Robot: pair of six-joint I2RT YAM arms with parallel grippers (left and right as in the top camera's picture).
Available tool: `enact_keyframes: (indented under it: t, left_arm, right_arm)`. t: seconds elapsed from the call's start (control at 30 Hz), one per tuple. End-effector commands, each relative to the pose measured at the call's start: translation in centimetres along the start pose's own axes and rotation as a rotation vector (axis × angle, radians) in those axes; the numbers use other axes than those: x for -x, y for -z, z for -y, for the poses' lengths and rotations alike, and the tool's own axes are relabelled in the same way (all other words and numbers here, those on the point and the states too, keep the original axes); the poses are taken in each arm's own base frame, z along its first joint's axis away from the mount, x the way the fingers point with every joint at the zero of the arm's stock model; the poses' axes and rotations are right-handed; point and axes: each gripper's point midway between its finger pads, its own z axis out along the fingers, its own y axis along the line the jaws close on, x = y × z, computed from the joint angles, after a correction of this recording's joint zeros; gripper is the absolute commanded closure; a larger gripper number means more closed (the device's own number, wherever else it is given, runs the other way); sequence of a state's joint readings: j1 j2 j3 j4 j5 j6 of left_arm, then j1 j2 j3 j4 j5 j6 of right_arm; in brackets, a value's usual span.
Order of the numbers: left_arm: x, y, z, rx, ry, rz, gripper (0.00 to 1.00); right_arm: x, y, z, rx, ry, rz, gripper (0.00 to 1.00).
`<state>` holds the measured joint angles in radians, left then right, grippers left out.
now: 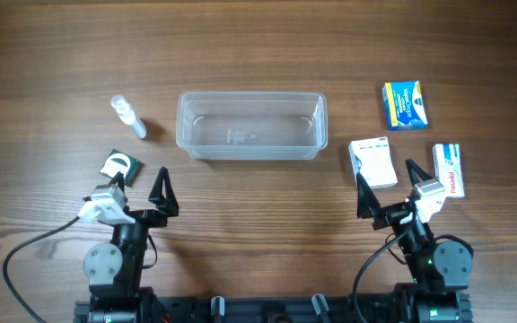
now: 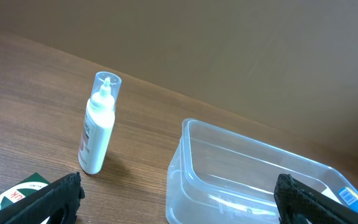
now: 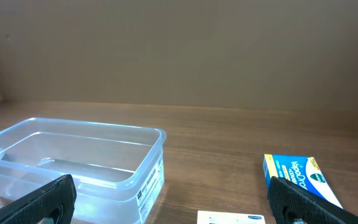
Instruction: Pack container
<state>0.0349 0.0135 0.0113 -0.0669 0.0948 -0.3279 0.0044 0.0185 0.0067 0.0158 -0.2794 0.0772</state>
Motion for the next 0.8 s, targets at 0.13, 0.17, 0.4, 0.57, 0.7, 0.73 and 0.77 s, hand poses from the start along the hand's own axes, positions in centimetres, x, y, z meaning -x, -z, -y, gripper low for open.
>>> enact_keyframes:
  t: [0.13, 0.17, 0.4, 0.57, 0.7, 0.73, 0.77]
  left_arm:
    - [-0.1, 0.0, -0.5, 0.02, -0.008, 0.004, 0.0]
    - [-0.1, 0.0, -0.5, 0.021, -0.007, 0.004, 0.0]
    - [-0.1, 0.0, -0.5, 0.02, -0.008, 0.004, 0.0]
    - [-0.1, 0.0, -0.5, 0.02, -0.008, 0.004, 0.0]
    - [-0.1, 0.0, -0.5, 0.02, -0.008, 0.004, 0.0]
    - [-0.1, 0.0, -0.5, 0.021, -0.008, 0.004, 0.0]
    - [-0.1, 0.0, -0.5, 0.021, -0.008, 0.004, 0.0]
  right_arm:
    - [0.1, 0.0, 0.2, -0.014, -0.001, 0.004, 0.0]
    - [0.0, 0.0, 0.2, -0.011, -0.006, 0.003, 0.0]
    - [2.9, 0.4, -0.2, -0.005, 0.005, 0.041, 0.0]
    - [6.0, 0.2, 0.3, -0.049, 0.004, -0.012, 0.0]
    - [8.4, -1.6, 0.7, -0.061, -0.004, -0.113, 0.0]
    - [9.0, -2.3, 0.9, -0.062, -0.012, -0.141, 0.0]
    - [9.6, -3.1, 1.1, -0.064, -0.018, -0.167, 0.0]
